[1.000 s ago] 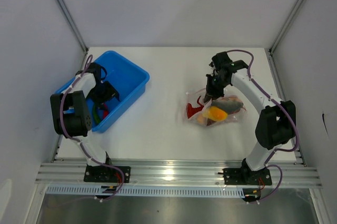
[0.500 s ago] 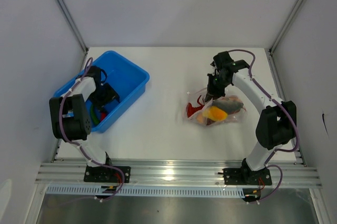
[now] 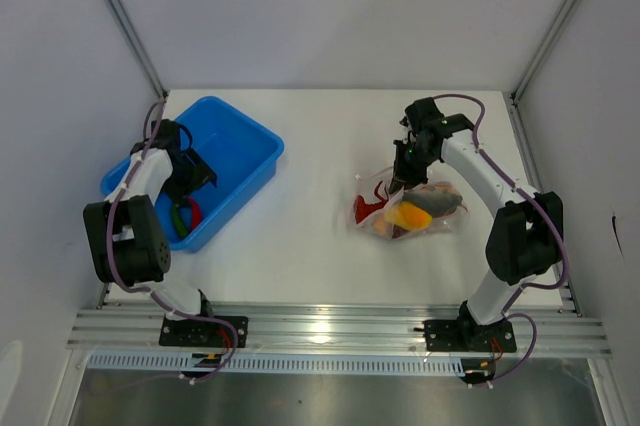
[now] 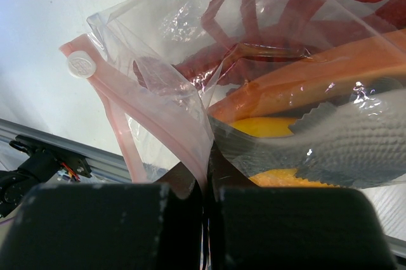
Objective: Place the food in the zip-top bag and seal the zipper
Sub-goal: Pick up the fake vegetable from the bin.
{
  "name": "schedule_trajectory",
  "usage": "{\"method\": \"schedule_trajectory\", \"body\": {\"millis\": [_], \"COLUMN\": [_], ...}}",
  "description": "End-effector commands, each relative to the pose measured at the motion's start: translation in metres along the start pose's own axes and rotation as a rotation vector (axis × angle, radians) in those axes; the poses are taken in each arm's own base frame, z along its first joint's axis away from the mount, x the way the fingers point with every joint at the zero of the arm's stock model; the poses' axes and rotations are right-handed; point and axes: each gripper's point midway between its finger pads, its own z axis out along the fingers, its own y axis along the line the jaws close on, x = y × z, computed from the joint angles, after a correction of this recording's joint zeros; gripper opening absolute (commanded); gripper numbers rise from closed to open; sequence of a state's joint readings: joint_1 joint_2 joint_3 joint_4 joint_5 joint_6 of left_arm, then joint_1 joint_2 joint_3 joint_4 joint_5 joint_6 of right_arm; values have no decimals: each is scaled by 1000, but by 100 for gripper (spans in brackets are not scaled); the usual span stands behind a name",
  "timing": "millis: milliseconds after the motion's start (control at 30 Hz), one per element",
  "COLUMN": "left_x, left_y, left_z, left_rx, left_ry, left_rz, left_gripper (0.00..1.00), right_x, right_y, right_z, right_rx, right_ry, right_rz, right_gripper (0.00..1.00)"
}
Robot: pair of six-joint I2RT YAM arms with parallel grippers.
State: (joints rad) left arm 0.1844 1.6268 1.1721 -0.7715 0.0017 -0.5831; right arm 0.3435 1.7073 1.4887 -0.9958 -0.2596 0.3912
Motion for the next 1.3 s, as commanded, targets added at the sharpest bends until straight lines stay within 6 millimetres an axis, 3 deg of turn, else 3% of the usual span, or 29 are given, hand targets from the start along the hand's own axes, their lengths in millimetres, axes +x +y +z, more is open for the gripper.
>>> {"method": "schedule_trajectory", "body": {"millis": [0,333,500,600,733,800,933,1000,1133,1267], "left_x": [-5,-2,-1,-7,-11,-12,-12,-13,-16,-38], "left_y": [19,34,39,39,42,42,41,41,37,11], "left_z": [-4,23,43,43,42,42,42,42,31,-8], "left_rx": [-50,-119,-157,-163,-187,-192,-189,-185,-151,-43], "left_ry": [-24,26,73,64,75,79,83,82,61,-32], "left_rz": [-17,13,42,51,73,81,90,96,89,62], "left_gripper": [78,77,72,69,55,44,10,1,1,1], "right_x": [-7,-6,-6,-6,-8,-9,-9,-10,-14,-19], "right_y": [4,-1,-1,-1,-2,-1,0,1,4,10], "right_z": [-14,-17,-16,-18,-22,-24,-27,-30,-38,-47], "right_rx": [-18,-6,-6,-3,0,-1,-5,-9,-15,-34], "right_ry": [-53,-59,-59,-64,-78,-84,-95,-105,-132,-158], "right_rz": [-21,-18,-15,-14,-8,-8,-3,0,0,6], "right_gripper": [0,0,0,0,0,0,0,0,0,0]}}
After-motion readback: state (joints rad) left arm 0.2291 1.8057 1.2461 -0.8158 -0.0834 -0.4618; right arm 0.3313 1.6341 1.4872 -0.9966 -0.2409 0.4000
